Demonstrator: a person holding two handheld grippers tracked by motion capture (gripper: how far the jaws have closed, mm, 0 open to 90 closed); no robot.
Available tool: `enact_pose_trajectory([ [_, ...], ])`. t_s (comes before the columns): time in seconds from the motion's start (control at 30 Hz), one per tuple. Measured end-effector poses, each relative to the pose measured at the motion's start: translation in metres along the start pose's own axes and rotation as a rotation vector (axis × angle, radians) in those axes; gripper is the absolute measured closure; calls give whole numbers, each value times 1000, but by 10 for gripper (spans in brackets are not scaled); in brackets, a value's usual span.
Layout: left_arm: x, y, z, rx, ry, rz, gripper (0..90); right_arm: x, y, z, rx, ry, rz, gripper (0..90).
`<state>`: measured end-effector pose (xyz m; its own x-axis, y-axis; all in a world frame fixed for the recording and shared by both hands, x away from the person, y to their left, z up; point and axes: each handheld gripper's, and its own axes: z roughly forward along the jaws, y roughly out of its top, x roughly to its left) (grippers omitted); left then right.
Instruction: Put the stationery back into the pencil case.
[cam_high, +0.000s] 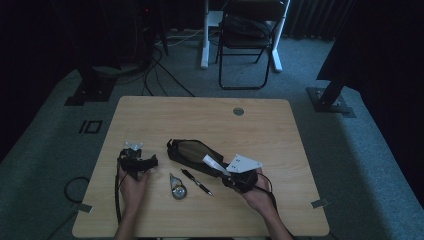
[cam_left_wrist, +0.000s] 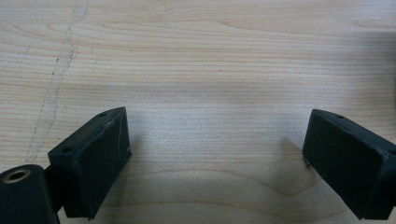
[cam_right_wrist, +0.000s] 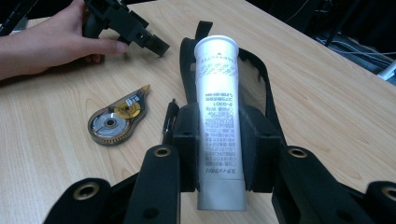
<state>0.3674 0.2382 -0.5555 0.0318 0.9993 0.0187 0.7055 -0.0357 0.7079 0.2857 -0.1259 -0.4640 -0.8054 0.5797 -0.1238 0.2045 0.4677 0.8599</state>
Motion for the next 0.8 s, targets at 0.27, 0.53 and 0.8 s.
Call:
enact_pose_trajectory([
  [0.27,0,0,0,0,0,0,78,-1,2,3,-6,0,1,708],
  [0.53,0,0,0,0,0,0,78,-6,6,9,-5,0,5,708],
  [0.8,0,0,0,0,-1,0,78,-10,9,14,-12,1,15,708],
])
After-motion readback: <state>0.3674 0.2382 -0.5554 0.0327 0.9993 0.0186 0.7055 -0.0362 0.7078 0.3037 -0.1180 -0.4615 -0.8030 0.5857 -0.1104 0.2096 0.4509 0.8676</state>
